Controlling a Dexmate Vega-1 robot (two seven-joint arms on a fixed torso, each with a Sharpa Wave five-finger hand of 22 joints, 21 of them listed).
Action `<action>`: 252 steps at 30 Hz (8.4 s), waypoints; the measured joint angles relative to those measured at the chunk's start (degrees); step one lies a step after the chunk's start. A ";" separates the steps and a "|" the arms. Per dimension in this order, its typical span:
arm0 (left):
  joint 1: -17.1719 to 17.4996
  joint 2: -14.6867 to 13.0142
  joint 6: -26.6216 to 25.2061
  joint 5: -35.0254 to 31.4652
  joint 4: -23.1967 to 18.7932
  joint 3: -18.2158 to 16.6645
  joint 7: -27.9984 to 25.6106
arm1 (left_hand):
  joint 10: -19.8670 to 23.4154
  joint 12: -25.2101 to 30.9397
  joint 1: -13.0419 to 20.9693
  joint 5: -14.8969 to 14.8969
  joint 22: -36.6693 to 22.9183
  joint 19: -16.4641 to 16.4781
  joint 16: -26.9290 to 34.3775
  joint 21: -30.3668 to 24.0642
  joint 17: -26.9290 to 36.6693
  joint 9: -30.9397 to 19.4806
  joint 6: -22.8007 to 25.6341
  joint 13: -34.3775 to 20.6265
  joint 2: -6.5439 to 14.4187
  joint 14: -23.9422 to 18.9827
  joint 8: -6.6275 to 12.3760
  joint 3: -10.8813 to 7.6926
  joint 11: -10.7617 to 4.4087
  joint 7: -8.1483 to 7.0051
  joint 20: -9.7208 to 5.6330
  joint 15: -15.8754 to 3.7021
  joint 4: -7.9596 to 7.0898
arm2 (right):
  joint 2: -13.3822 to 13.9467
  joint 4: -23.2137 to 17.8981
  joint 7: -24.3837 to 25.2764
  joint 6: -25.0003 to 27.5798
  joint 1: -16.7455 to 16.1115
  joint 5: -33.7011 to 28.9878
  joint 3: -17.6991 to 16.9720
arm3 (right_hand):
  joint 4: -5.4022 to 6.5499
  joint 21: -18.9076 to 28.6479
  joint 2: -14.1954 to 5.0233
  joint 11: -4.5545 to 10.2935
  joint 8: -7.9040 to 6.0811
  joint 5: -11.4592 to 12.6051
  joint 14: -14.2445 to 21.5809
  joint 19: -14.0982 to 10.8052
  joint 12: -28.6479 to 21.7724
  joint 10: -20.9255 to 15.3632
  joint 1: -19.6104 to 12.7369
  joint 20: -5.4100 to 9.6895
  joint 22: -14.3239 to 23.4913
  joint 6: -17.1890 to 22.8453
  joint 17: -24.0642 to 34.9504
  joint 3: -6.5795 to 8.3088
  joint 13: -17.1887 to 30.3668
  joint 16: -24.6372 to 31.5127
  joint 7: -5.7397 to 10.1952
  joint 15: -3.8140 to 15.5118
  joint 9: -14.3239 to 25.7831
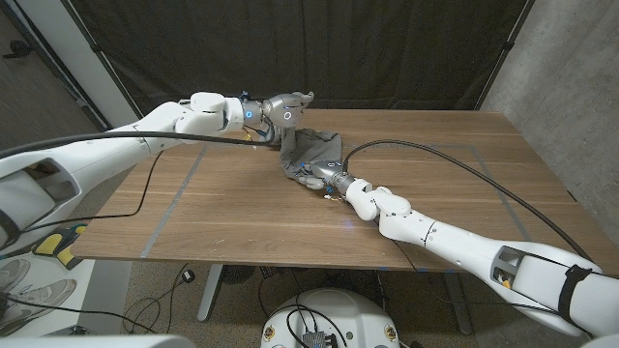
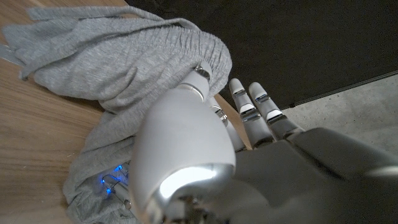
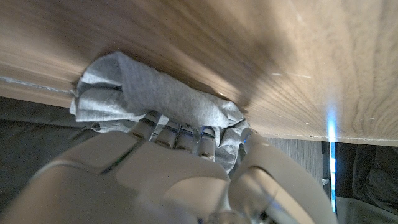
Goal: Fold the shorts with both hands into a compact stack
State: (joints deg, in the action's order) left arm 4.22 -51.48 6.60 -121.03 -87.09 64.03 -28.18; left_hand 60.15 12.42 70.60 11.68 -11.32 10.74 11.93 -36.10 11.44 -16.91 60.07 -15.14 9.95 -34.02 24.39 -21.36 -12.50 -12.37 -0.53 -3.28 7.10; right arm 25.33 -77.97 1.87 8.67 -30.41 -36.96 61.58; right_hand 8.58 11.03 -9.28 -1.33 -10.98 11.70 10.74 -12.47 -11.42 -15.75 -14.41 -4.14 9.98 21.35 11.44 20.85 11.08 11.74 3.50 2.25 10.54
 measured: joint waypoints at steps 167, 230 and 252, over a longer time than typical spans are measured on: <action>25.14 6.81 -36.12 29.59 -5.27 -12.06 -0.13 | -39.82 -1.33 -29.91 7.61 0.65 -2.46 -1.33 -2.88 -0.90 6.27 -44.74 4.08 -2.90 15.68 -13.47 11.62 1.20 -0.31 1.88 0.92 -15.25 | 10.11 -35.09 6.77 14.71 -19.83 2.59 -22.50 | -1.07 1.15 0.52 -0.13 0.42 0.00 1.32 -5.45 0.42 0.75 2.03 -0.48 0.16 -1.04 -0.42 3.37 0.11 -0.34 0.22 -0.08 0.13; 45.23 13.74 -14.67 127.54 -12.86 -47.30 14.97 | -44.66 -1.33 -34.05 1.61 -0.29 -11.49 -1.56 1.12 -0.63 6.51 -46.15 3.79 0.55 22.17 -14.03 8.98 11.91 9.91 8.44 4.33 -15.20 | 7.42 -24.16 16.53 -16.14 -27.52 50.03 -38.15 | -2.66 0.42 1.32 -2.61 0.59 -0.69 -0.62 -3.49 0.39 2.73 2.34 -1.62 0.29 -5.09 0.45 3.13 0.11 0.00 -1.67 -3.91 0.13; 46.87 13.07 -5.35 152.27 -4.68 -47.63 26.99 | -50.73 -1.72 -43.76 0.18 -0.55 -17.22 -1.55 3.07 -0.35 6.50 -51.58 3.79 0.27 28.81 -14.25 10.38 15.33 10.84 9.83 7.28 -17.63 | 4.80 -24.75 21.85 -27.98 -35.09 49.49 -40.89 | -3.01 -0.02 4.37 -3.89 -0.07 0.00 -1.67 -1.04 0.16 2.02 4.34 -2.81 0.29 -4.25 -0.02 0.83 0.11 0.00 -3.50 -4.30 0.14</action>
State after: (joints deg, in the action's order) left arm 51.09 -38.42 1.25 31.24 -91.78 16.40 -1.19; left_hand 9.42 10.71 26.84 11.86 -11.87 -6.49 10.37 -33.04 11.09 -10.41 8.49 -11.35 10.22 -5.21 10.14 -10.98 2.83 -1.52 9.29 3.99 -10.52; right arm 30.13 -102.72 23.72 -19.31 -65.50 12.52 20.68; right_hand 5.57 11.01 -4.91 -5.22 -11.05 11.70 9.08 -13.51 -11.26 -13.72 -10.07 -6.95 10.28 17.10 11.41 21.68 11.19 11.75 0.00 -2.04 10.67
